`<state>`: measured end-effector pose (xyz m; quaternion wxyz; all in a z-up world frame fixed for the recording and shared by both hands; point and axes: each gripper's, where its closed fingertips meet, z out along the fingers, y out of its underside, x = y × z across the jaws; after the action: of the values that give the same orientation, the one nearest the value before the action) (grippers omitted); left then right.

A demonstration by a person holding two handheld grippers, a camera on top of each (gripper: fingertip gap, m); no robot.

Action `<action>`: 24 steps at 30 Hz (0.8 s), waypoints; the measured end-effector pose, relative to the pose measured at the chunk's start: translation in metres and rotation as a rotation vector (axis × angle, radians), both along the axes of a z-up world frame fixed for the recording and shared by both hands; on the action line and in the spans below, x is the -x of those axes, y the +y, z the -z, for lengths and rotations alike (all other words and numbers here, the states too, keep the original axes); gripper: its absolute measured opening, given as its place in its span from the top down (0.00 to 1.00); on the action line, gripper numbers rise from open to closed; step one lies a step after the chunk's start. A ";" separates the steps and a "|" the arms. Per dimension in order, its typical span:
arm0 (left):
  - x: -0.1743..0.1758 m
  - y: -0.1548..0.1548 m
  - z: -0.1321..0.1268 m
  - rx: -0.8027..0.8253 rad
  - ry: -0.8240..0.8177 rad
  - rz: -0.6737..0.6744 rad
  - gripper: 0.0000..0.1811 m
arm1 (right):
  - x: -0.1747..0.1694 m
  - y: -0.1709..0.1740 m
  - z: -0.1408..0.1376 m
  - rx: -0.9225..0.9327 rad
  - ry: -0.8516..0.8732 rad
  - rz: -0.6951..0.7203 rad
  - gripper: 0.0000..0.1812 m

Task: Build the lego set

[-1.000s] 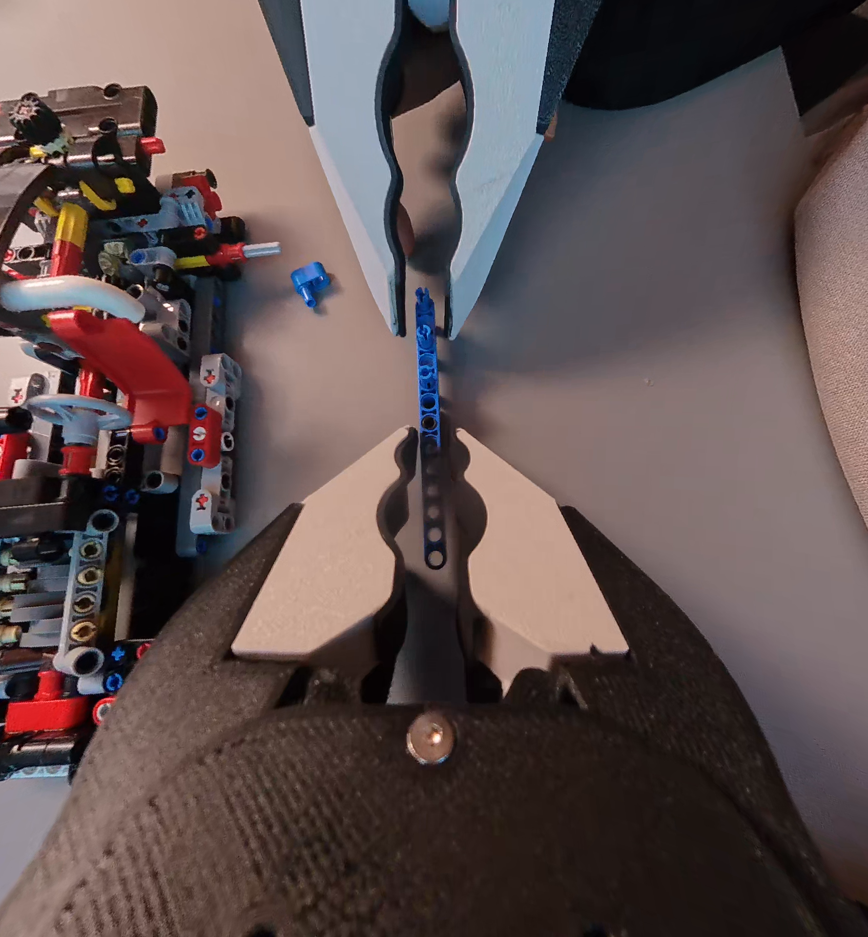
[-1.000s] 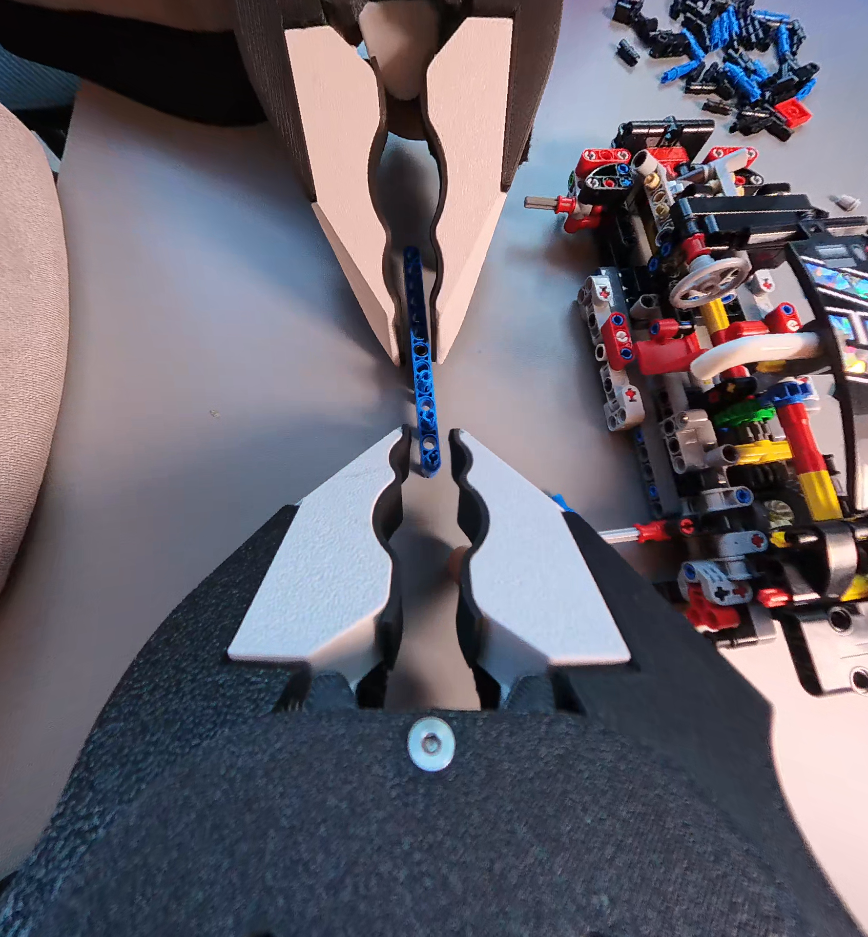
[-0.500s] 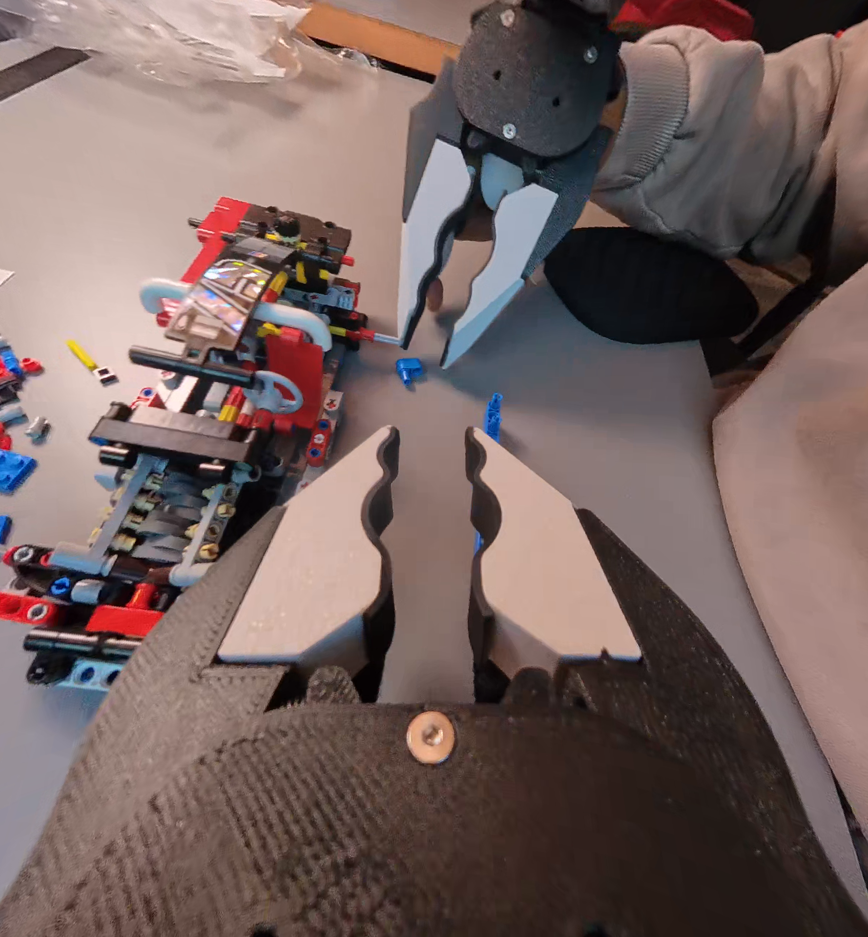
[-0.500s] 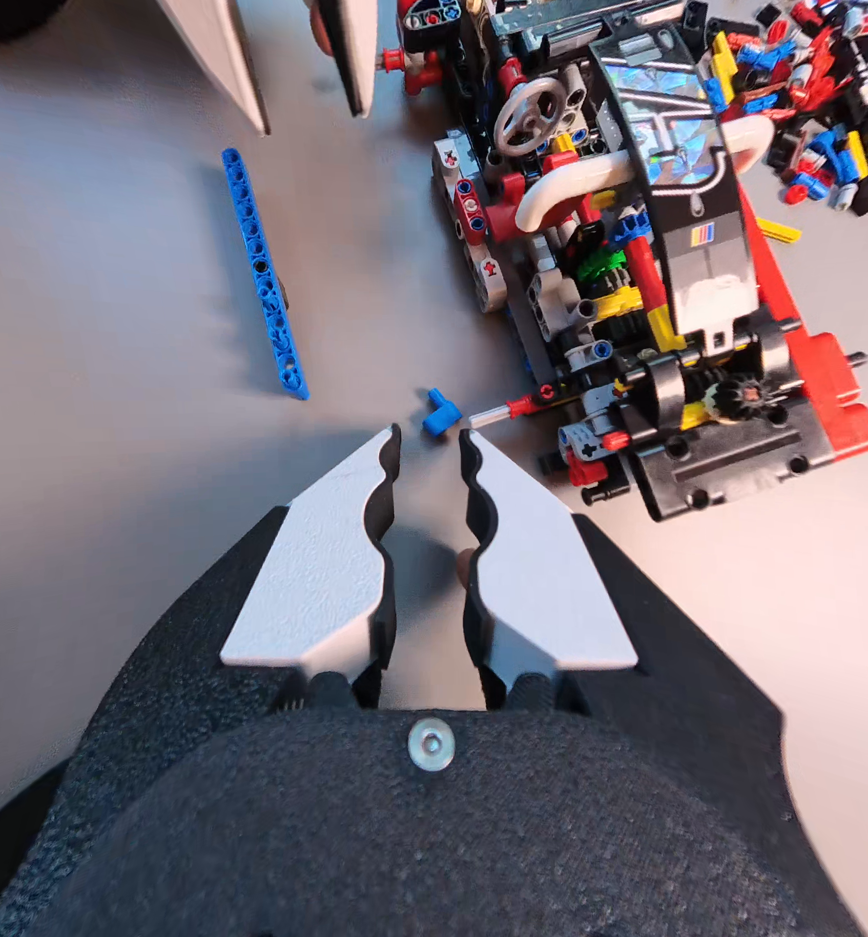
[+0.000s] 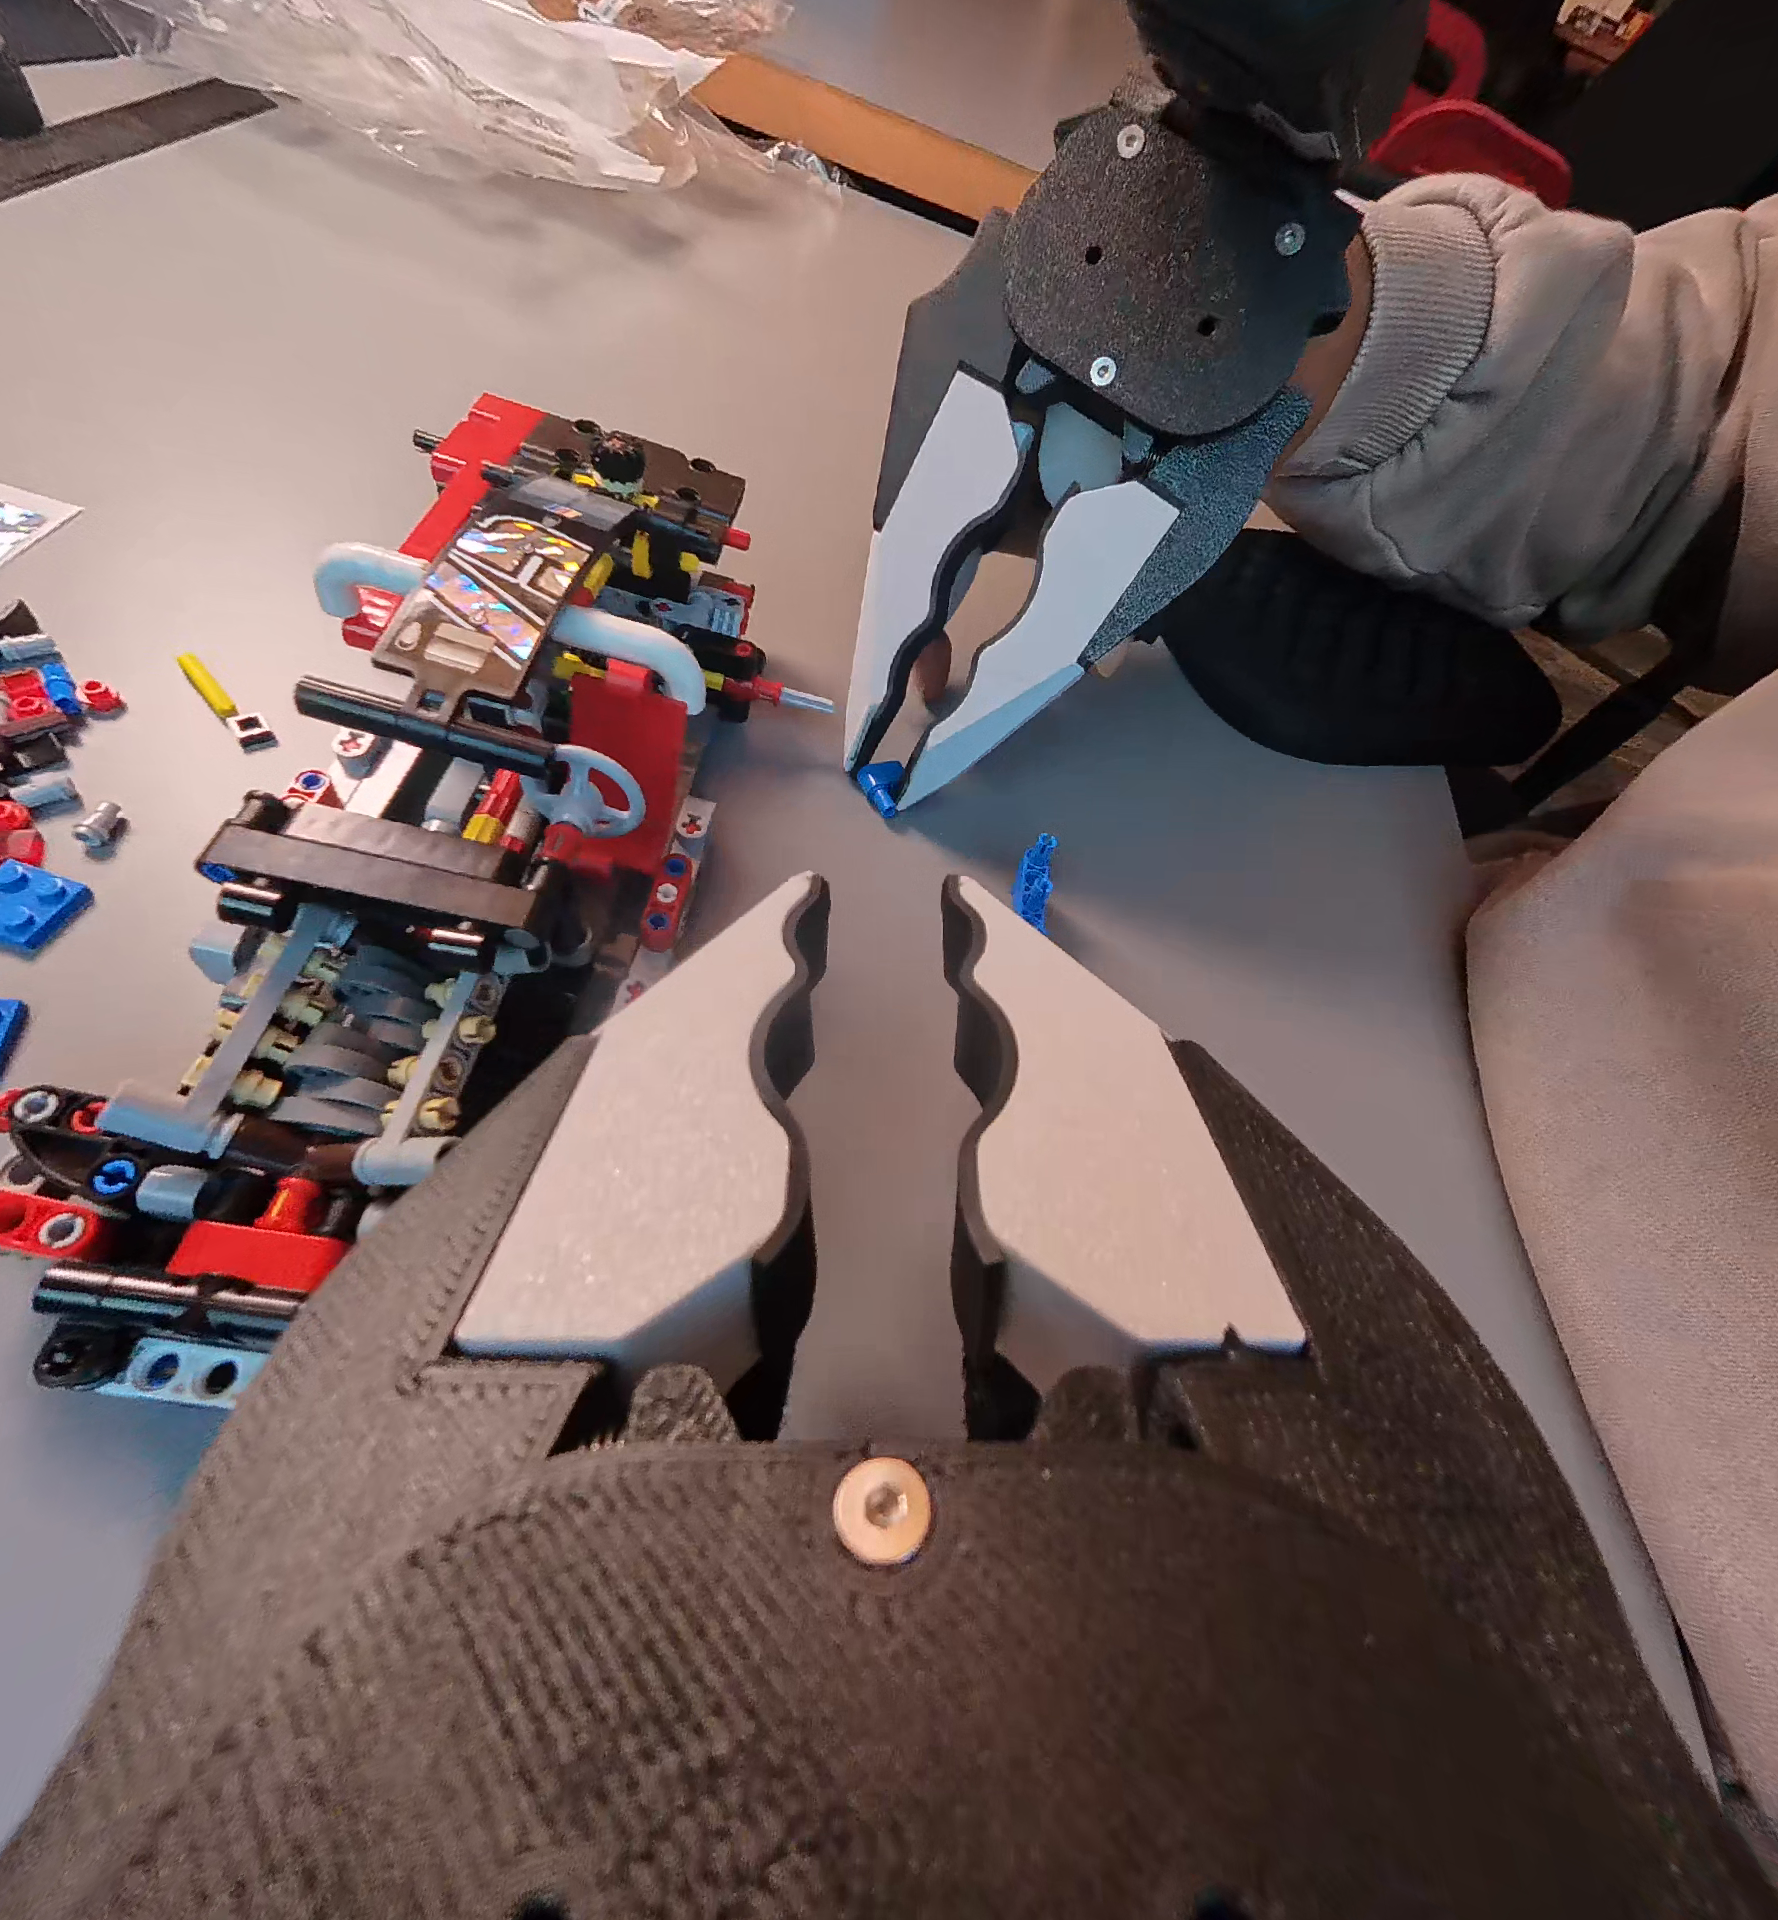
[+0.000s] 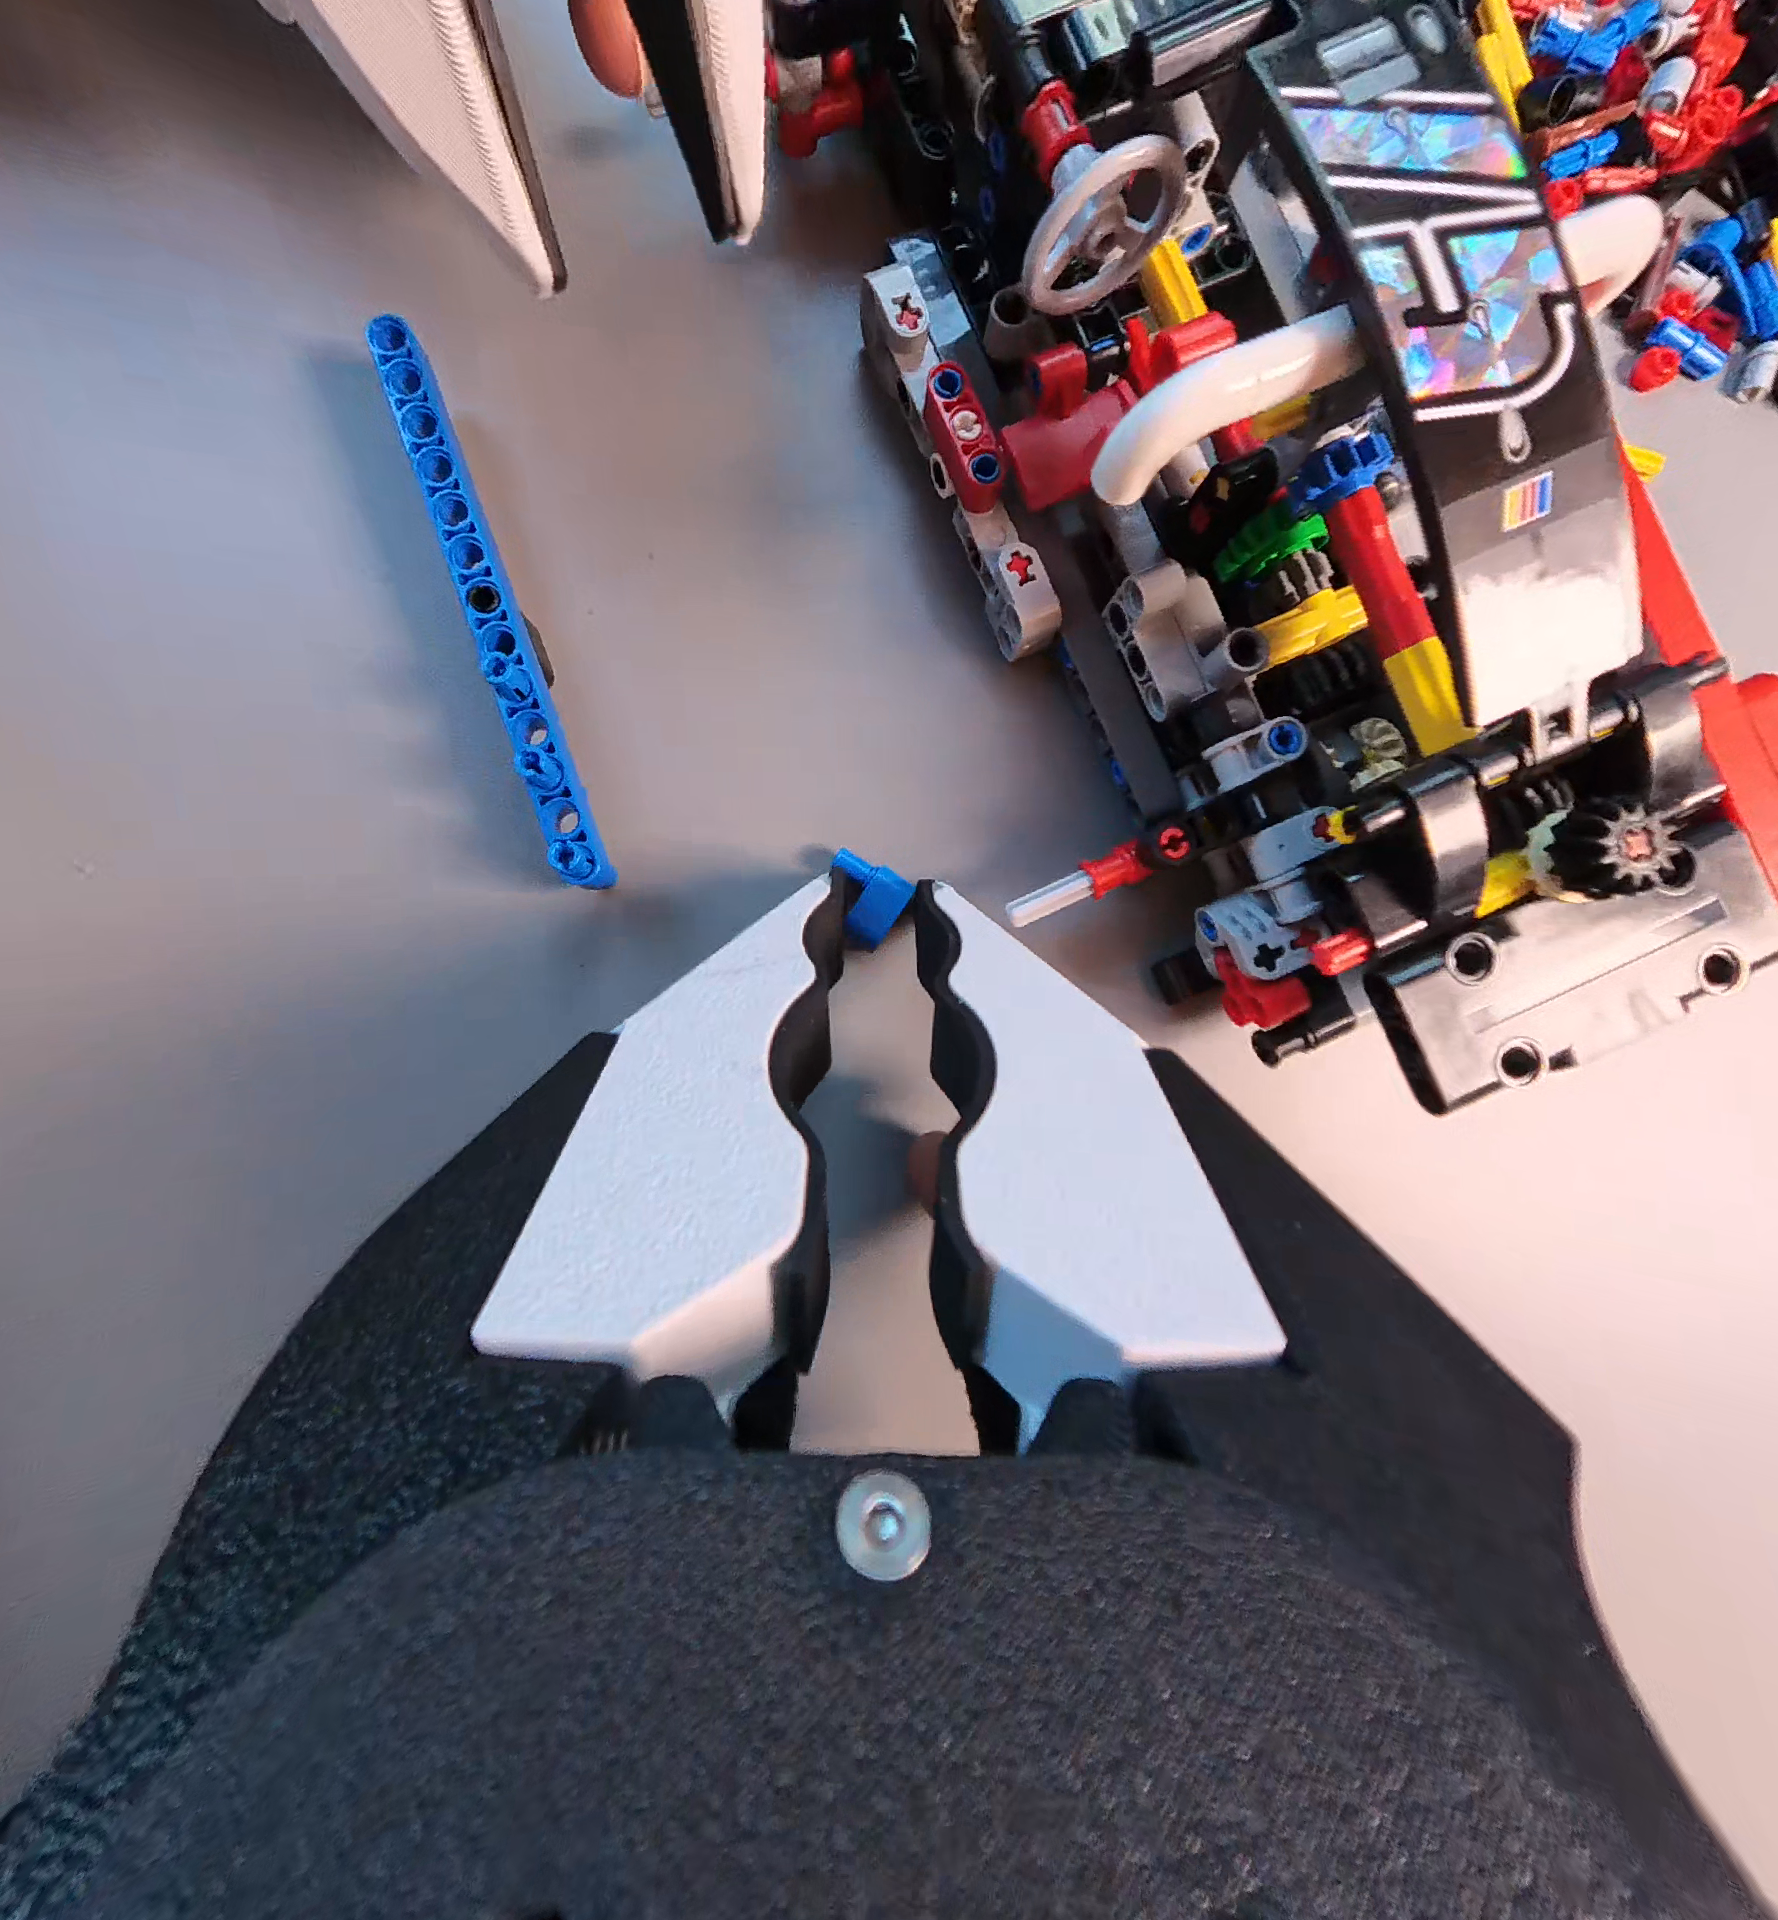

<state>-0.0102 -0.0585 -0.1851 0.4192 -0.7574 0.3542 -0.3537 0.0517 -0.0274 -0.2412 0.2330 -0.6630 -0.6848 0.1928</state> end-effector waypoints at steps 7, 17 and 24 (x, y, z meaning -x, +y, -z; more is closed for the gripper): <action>-0.026 -0.009 -0.021 0.120 -0.241 0.026 0.89 | 0.032 -0.020 -0.070 -0.429 0.311 -0.231 0.95; -0.030 -0.012 -0.027 0.160 -0.320 0.040 0.96 | 0.044 -0.041 -0.083 -0.714 0.324 -0.367 0.95; -0.032 -0.019 -0.035 0.029 -0.264 0.091 0.98 | 0.041 -0.048 -0.091 -0.630 0.382 -0.370 0.94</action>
<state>0.0220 -0.0774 -0.1501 0.4349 -0.6932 0.3248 -0.4741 0.0105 -0.0750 -0.1497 0.5090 -0.3774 -0.7623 0.1322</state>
